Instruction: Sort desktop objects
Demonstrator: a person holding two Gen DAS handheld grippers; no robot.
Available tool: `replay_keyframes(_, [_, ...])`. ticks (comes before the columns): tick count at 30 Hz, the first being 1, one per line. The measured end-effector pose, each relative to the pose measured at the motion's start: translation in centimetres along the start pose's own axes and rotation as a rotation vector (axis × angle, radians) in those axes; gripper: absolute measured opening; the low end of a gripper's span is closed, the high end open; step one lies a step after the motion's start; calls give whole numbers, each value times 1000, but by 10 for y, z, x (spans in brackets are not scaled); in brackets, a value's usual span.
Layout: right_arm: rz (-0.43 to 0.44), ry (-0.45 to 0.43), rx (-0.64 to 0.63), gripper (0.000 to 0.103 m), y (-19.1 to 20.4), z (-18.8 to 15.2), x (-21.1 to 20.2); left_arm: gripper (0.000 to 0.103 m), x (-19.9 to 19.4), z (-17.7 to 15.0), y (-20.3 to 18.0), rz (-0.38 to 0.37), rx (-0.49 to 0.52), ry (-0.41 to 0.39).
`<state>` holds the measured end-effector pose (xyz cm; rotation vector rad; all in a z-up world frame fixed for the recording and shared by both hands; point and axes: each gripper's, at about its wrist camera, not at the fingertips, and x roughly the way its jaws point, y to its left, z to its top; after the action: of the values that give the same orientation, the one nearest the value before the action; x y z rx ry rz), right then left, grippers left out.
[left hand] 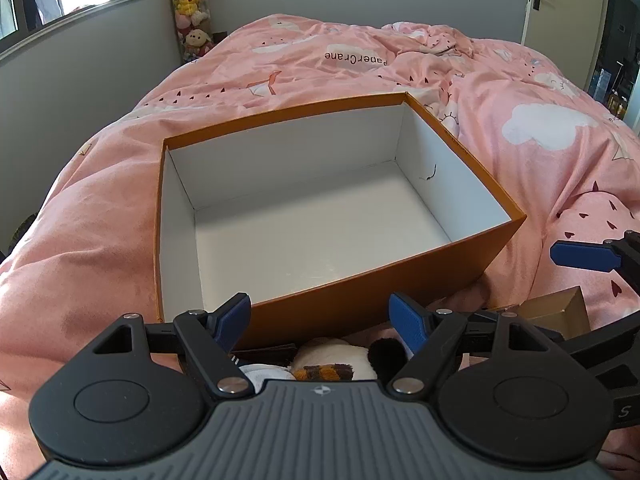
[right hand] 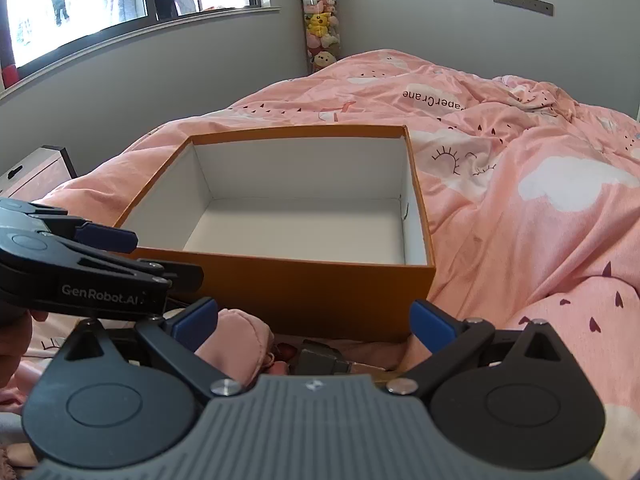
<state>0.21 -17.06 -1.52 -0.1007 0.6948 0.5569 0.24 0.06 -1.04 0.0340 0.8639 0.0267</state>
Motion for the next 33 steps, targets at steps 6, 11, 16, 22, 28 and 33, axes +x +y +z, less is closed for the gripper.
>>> replay_keyframes(6, [-4, 12, 16, 102, -2, -1, 3, 90, 0, 0, 0, 2, 2, 4])
replay_keyframes(11, [1, 21, 10, 102, -1, -1, 4, 90, 2, 0, -1, 0, -2, 14])
replay_keyframes(16, [6, 33, -6, 102, 2, -1, 7, 90, 2, 0, 0, 1, -2, 15])
replay_keyframes(22, [11, 44, -13, 102, 2, -2, 10, 90, 4, -1, 2, 3, -4, 22])
replay_keyframes(28, [12, 52, -12, 102, 2, -2, 12, 90, 4, -1, 2, 2, -2, 28])
replay_keyframes(33, [14, 57, -10, 102, 2, -3, 14, 90, 6, -3, 0, 1, 4, 36])
